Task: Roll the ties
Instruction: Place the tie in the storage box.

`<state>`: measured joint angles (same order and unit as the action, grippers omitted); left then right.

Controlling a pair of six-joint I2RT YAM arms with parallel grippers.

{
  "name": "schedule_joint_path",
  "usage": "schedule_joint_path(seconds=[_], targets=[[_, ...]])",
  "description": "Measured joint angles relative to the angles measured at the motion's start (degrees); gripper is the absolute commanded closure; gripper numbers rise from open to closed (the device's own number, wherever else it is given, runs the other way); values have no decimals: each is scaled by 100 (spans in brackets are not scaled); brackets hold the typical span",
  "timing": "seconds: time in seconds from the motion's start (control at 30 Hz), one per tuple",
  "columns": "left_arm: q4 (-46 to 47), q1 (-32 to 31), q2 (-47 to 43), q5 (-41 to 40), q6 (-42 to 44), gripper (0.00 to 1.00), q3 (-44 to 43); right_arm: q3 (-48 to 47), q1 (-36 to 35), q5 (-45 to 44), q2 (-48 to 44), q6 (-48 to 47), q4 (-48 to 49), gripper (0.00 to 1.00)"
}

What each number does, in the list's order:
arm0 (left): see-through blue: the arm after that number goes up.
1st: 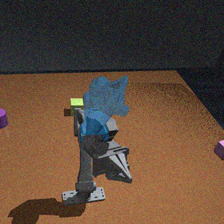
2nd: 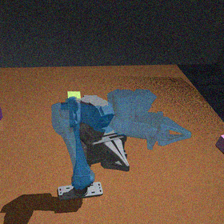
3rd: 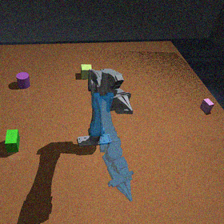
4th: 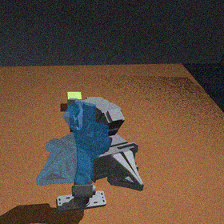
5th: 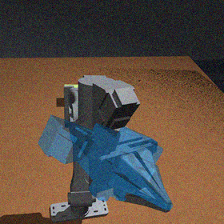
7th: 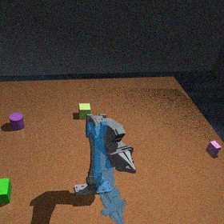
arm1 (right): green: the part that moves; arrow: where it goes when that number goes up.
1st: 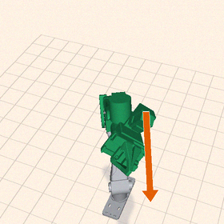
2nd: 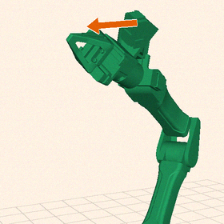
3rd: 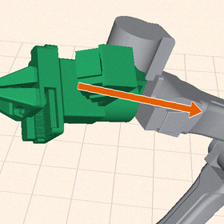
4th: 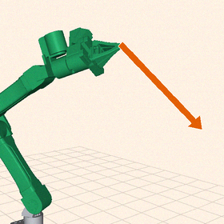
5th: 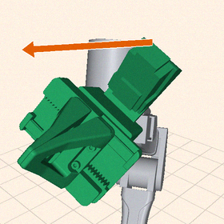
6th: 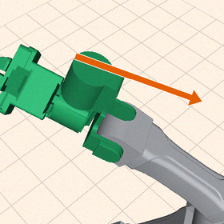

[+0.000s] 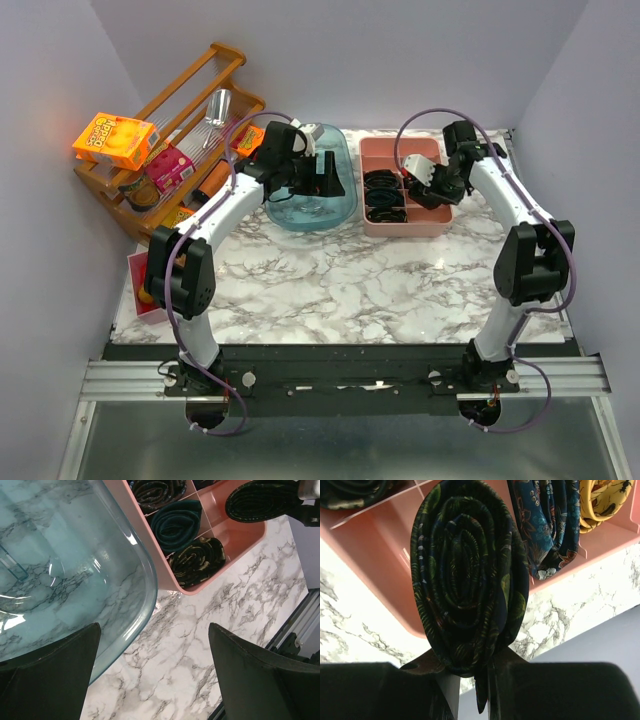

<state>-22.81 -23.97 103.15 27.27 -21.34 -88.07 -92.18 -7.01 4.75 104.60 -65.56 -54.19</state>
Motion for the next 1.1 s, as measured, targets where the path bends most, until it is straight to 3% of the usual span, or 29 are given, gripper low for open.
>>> schedule_joint_path(seconds=[0.37, 1.1], targets=[[2, 39, 0, 0, -11, 1, 2, -466, 0, -417, 472, -7, 223, 99], [282, 63, 4, 181, -173, 1, 254, -149, -291, -1051, 737, -68, 323, 100]])
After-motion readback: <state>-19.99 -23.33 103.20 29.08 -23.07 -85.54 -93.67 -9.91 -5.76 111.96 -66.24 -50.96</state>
